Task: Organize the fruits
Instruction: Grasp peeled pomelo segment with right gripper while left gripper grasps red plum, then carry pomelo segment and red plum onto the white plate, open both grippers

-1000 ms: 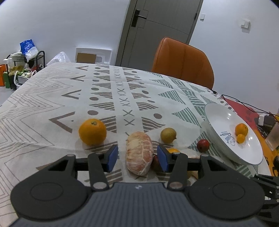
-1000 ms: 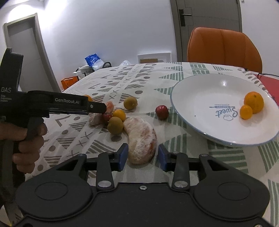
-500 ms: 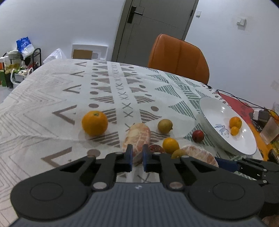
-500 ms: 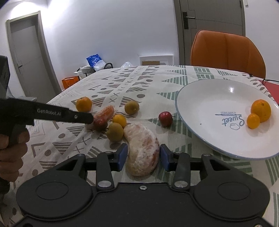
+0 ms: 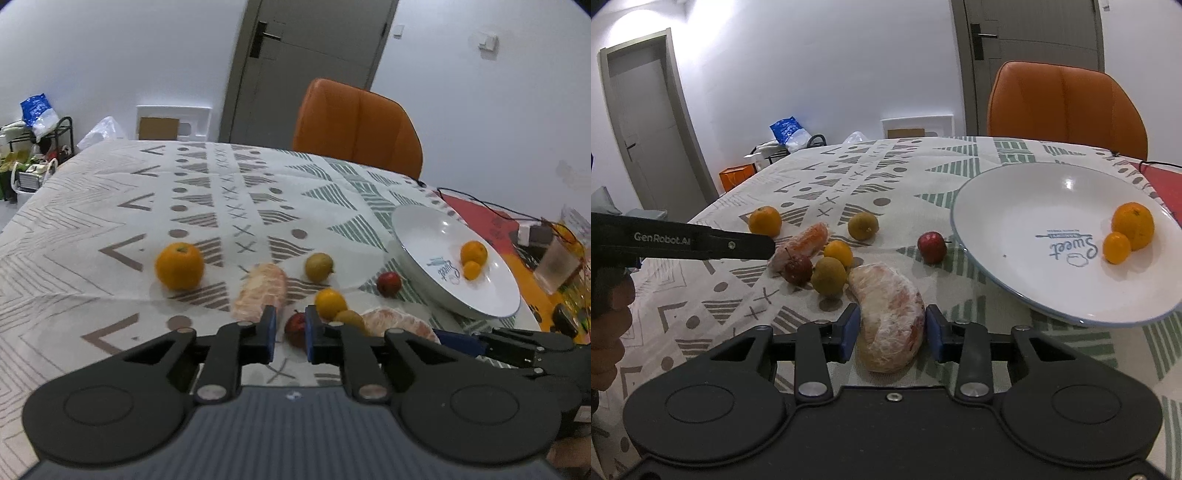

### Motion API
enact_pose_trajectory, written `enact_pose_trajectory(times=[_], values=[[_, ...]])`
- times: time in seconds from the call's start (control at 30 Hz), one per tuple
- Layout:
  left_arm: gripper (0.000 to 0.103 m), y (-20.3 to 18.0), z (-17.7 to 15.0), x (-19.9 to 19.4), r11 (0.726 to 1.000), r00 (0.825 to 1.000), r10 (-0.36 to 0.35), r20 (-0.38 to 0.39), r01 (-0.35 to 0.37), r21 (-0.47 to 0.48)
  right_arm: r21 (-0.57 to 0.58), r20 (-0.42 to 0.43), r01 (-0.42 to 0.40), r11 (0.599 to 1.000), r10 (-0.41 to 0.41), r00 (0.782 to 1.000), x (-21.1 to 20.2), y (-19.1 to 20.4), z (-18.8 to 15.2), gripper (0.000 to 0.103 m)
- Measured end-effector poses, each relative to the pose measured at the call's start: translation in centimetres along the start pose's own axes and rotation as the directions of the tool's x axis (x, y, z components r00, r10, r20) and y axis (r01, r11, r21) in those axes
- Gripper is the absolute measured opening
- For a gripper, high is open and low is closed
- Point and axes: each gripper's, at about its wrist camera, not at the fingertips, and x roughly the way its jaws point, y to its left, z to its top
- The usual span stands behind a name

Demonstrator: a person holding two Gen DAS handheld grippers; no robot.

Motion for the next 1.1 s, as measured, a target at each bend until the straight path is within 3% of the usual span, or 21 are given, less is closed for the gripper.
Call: enact_pose_trajectory(times=[0.3, 0.6, 0.7, 0.77, 0.83, 1.1], values=[[0.033, -1.0, -0.7, 1.5, 1.0, 1.0, 0.008, -0.026, -0.008, 0.023, 0.018, -0.002, 0.026, 1.0, -0.026, 1.0, -1.3, -1.1, -0.7, 0.036], [0.032, -1.0, -1.1, 2.7, 0.999, 0.999, 0.035, -0.026, -0.035, 0.015, 0.016, 0.001, 0.035, 0.999, -0.035, 0.999, -1.4, -1.3, -0.8, 0.043], [0.023, -0.9, -1.0, 2.7, 0.999, 0.998, 0.051, -0.025, -0.05, 0.013, 0.008, 0.003, 0.039, 0.999, -0.039, 0.999, -1.0, -1.1, -0.6, 0.046], [0.022, -0.8, -0.9, 2.5, 0.999, 0.999, 0.047, -0.027, -0.046, 0.008, 0.0, 0.006, 0.034, 0.999, -0.034, 0.999, -0.6, -0.9, -0.4, 0.046], [0.022, -0.8, -0.8, 2.1, 0.999, 0.999, 0.043, -0.016, -0.043, 0.008, -0.015, 0.005, 0.047, 0.999, -0.047, 0.999, -0.3, -0.7, -0.3, 0.037], [0.022, -1.7, 0.0, 0.5, 0.999, 0.999, 0.032, 0.029, -0.033, 0.025, 0.004, 0.047, 0.038, 0.999, -0.038, 0.998, -1.8, -1.1, 0.2, 0.036]])
